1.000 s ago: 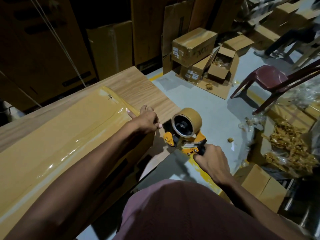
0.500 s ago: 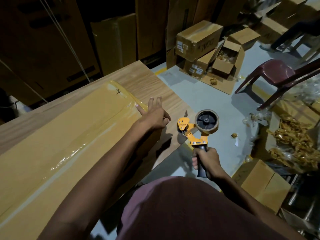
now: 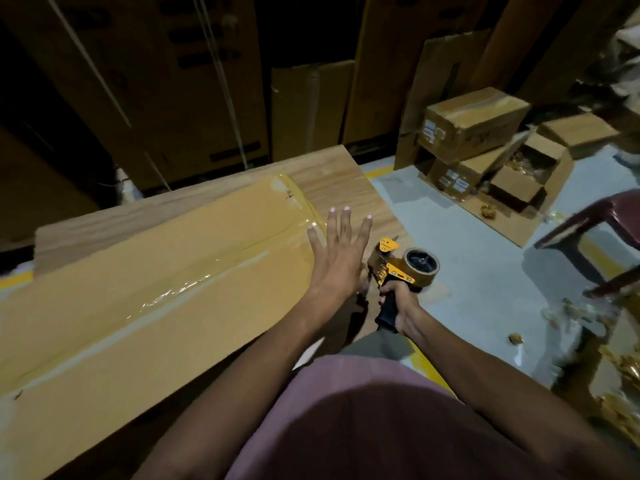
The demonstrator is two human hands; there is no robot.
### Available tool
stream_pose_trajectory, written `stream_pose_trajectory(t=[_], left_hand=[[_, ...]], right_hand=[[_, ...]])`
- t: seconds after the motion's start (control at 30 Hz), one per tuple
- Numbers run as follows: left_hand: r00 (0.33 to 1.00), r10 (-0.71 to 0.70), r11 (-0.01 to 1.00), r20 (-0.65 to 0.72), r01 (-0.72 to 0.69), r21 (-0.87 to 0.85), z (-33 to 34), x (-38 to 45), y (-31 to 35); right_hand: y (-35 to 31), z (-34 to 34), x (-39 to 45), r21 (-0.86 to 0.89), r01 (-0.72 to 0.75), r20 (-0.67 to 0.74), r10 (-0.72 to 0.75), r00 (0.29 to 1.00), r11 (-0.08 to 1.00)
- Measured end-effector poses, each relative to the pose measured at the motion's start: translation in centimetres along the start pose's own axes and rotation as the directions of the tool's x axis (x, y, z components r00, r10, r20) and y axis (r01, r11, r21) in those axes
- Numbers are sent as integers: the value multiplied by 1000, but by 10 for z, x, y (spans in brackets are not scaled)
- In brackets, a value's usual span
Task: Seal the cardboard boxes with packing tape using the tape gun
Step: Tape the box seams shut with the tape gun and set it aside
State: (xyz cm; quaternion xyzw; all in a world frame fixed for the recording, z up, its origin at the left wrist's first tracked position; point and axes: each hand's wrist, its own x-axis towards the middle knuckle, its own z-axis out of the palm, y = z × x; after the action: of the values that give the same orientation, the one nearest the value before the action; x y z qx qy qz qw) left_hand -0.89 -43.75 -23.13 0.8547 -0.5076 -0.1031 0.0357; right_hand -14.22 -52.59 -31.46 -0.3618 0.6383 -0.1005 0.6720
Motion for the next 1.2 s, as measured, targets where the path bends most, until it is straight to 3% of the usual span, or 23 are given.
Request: stream_pose_trajectory(t=[0.17,0.3,0.37,0.43,0.47,0.5,0.63,0.7,0.8,0.9,1.1,1.2], left_hand=[[984,-156,981,-81,145,-127,3,-2,-1],[952,-248,936,-183,186,-299,2,-5,0],[932,-287,932,-223,218,-290,4,-4,-1],[923,-299,934,-242,232,-270,7,-4,-5],[919,-303,934,-253,234,-269,7,-4,-7],[915,-304,934,-264,233,-270,7,-3,-10],[916,-305,939,-261,243,-245,5,-2,-22],[931,-294,943,-215,246,-226,2,-3,-31],[962,-236,964,-138,214,-156,-4,-2,-50],[977,-190,978,-99,179,-111,-8,5,-77],[975,-223,964,-14,218,-149,-28,36,-143],[988,-156,985,-3,155,-73,-30,46,-149]], right_hand=[[7,4,71,-89,-17,118,27,993,996],[-17,13,38,-392,-15,146,78,986,920],[-31,12,19,-655,37,189,117,975,755],[-47,9,6,-896,178,206,26,978,407],[-55,7,0,-937,244,239,-48,970,251],[-63,5,-4,-935,305,286,-121,950,182],[-88,11,-32,-696,579,455,-364,813,424],[-87,23,-49,-571,700,544,-441,714,430],[-60,43,-58,-508,787,619,-486,617,352],[-38,50,-59,-548,777,549,-568,613,310],[-30,62,-63,-571,718,380,-647,661,399],[-36,69,-66,-627,652,307,-634,710,426]])
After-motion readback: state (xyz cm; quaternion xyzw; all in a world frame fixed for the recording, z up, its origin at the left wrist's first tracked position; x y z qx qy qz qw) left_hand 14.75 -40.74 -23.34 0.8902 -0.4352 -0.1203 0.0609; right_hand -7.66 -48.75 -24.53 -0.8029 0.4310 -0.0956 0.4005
